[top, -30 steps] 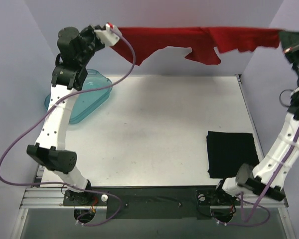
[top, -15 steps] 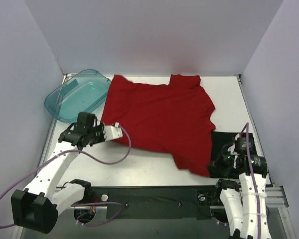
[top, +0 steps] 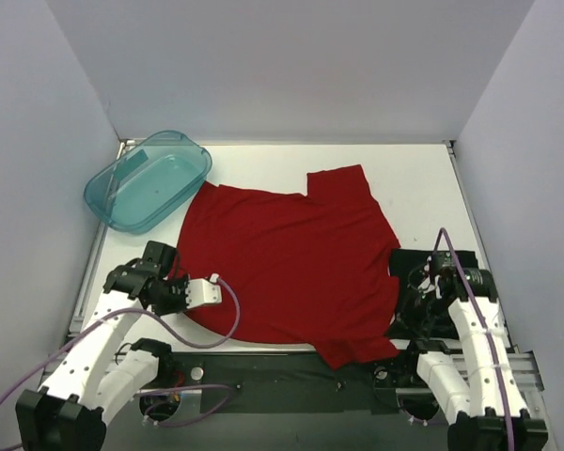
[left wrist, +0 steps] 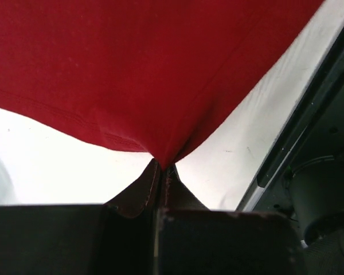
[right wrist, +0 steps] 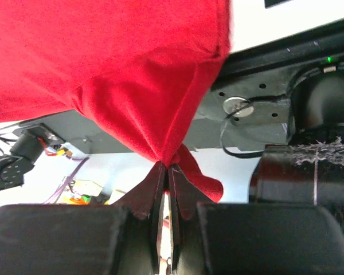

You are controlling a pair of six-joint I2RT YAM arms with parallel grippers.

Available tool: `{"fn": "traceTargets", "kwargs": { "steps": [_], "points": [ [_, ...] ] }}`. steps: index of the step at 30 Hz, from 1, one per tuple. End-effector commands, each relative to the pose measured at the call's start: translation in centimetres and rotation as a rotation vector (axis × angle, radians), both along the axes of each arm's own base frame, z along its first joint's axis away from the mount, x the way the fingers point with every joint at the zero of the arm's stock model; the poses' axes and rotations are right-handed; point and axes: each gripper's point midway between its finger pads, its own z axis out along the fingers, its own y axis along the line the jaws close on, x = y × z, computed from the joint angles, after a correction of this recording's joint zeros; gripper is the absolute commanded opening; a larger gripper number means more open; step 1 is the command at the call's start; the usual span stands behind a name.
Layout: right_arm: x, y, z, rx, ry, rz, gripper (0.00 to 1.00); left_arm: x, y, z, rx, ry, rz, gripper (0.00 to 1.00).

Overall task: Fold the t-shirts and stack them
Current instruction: Flatten out the tshirt, then fold the flattened tshirt in 1/3 of the way

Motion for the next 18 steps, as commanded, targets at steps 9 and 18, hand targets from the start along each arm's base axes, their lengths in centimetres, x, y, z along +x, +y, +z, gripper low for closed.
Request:
{"fn": "traceTargets", "kwargs": {
  "steps": [9,18],
  "points": [
    [15.4,-2.6,-0.6,-0.123,-0.179,0.077,0.0,16.1,-3.2,1.8,-0.059,-0.187,0.148,0.0],
    [21.9,-3.8,-0.4,-0.176,-0.269,0.174,0.0,21.3,-3.6,1.1,-0.016,-0.258,0.115,0.0]
  ]
}}
